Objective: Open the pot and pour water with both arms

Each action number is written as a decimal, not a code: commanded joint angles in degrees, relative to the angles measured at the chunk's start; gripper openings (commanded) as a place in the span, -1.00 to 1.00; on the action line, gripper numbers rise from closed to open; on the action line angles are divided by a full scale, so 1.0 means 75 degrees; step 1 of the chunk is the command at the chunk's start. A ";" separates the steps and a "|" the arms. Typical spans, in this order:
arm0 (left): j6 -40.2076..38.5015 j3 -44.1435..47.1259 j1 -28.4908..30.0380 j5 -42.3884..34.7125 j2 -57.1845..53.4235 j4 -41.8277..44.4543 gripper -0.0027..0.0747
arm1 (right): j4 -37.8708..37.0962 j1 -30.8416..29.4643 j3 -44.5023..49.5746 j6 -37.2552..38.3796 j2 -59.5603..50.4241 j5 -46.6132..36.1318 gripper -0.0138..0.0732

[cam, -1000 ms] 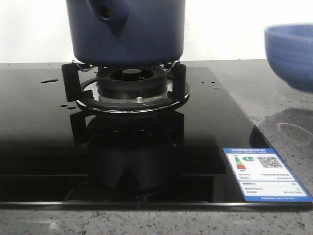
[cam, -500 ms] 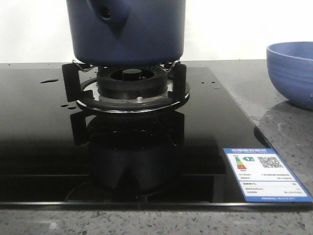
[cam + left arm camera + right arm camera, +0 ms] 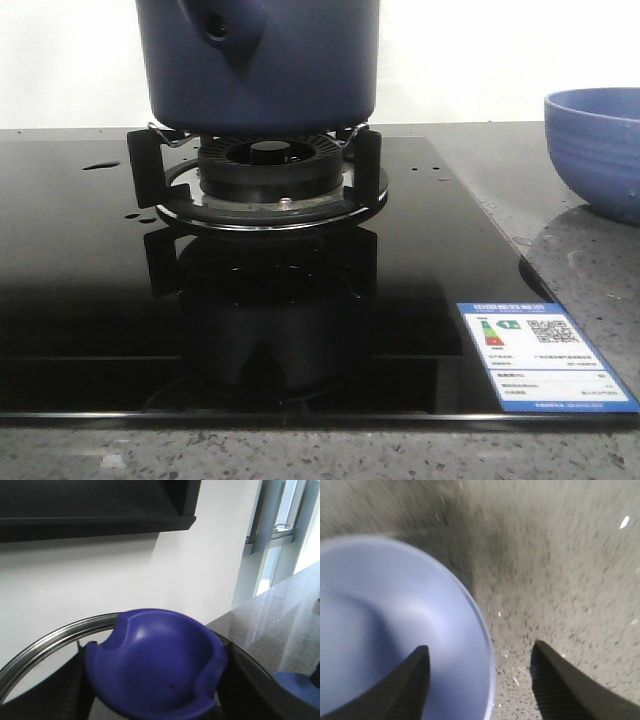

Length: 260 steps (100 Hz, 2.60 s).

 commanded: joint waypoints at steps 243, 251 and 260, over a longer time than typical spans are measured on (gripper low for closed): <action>-0.1404 -0.0306 0.0790 0.0653 -0.0994 0.0817 -0.31 | 0.2919 0.0066 -0.0655 -0.1223 -0.1133 -0.0853 -0.37; -0.1580 -0.0306 0.1025 0.0700 -0.1140 0.0850 -0.92 | 0.3277 0.0306 -0.0608 -0.1677 -0.1219 -0.1331 -0.80; -0.1705 -0.0306 0.1102 0.0674 -0.1295 0.1050 -0.98 | 0.3481 0.0772 -0.0340 -0.2054 -0.1482 -0.2367 -0.82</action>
